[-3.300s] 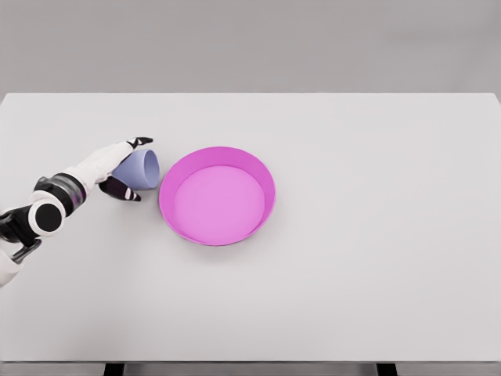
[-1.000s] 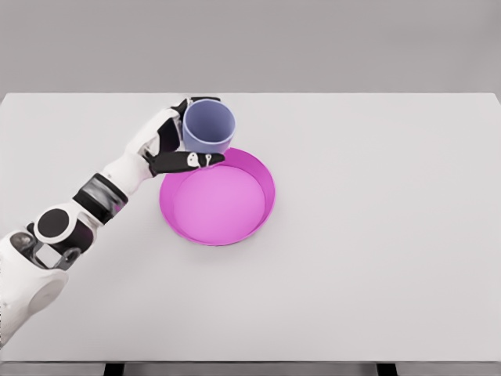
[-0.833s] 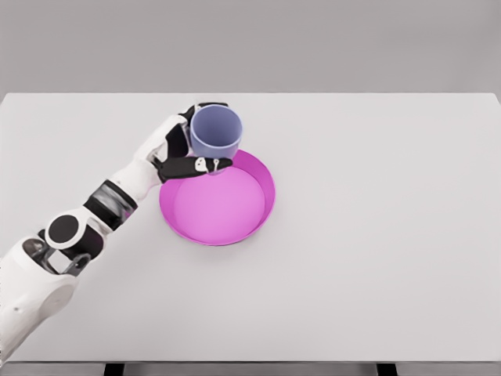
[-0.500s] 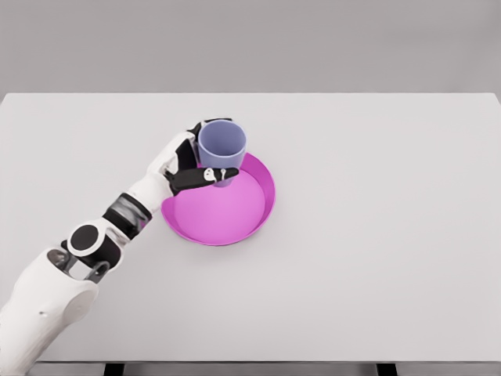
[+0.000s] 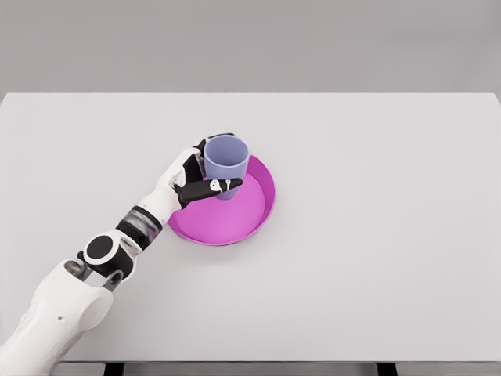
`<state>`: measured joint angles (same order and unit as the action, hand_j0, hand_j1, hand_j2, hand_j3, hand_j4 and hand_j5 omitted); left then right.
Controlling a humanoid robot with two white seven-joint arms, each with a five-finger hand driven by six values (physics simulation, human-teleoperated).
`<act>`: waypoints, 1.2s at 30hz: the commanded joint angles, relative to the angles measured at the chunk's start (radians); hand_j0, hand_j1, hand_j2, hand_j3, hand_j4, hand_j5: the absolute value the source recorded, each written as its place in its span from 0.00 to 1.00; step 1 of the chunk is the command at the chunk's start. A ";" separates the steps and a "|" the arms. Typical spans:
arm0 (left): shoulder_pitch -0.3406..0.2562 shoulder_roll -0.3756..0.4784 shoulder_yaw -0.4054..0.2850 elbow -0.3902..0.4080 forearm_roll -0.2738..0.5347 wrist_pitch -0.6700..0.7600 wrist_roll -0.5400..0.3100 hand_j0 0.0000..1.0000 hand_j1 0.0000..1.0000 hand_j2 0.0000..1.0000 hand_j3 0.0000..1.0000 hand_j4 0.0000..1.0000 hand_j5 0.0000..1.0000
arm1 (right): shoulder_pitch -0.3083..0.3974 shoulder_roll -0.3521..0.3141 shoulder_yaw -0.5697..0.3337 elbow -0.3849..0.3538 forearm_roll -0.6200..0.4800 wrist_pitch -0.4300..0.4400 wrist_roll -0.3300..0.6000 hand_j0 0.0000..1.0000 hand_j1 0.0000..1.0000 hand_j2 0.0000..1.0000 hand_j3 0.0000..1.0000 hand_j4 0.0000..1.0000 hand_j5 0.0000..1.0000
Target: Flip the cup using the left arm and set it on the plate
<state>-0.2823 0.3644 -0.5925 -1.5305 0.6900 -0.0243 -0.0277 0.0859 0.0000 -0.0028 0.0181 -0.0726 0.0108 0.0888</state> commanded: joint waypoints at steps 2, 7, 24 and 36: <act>0.000 -0.001 0.000 0.004 -0.001 -0.008 -0.001 0.85 0.85 0.85 0.85 0.85 0.85 | 0.000 0.000 0.000 0.000 0.000 0.000 0.000 1.00 1.00 1.00 1.00 1.00 1.00; 0.000 -0.001 0.000 0.004 -0.001 -0.008 -0.001 0.99 0.99 0.99 0.99 0.99 0.99 | 0.000 0.000 0.000 0.000 0.000 0.000 0.000 1.00 1.00 1.00 1.00 1.00 1.00; 0.003 0.048 0.019 -0.008 -0.012 -0.054 -0.001 1.00 1.00 1.00 1.00 1.00 1.00 | 0.000 0.000 0.000 0.000 0.000 0.000 0.000 1.00 1.00 1.00 1.00 1.00 1.00; 0.011 0.080 0.020 -0.033 -0.040 -0.089 -0.001 1.00 1.00 1.00 1.00 1.00 1.00 | 0.000 0.000 0.001 0.000 0.000 0.000 0.000 1.00 1.00 1.00 1.00 1.00 1.00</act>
<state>-0.2715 0.4419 -0.5725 -1.5619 0.6562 -0.1056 -0.0290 0.0859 0.0000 -0.0027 0.0181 -0.0726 0.0108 0.0888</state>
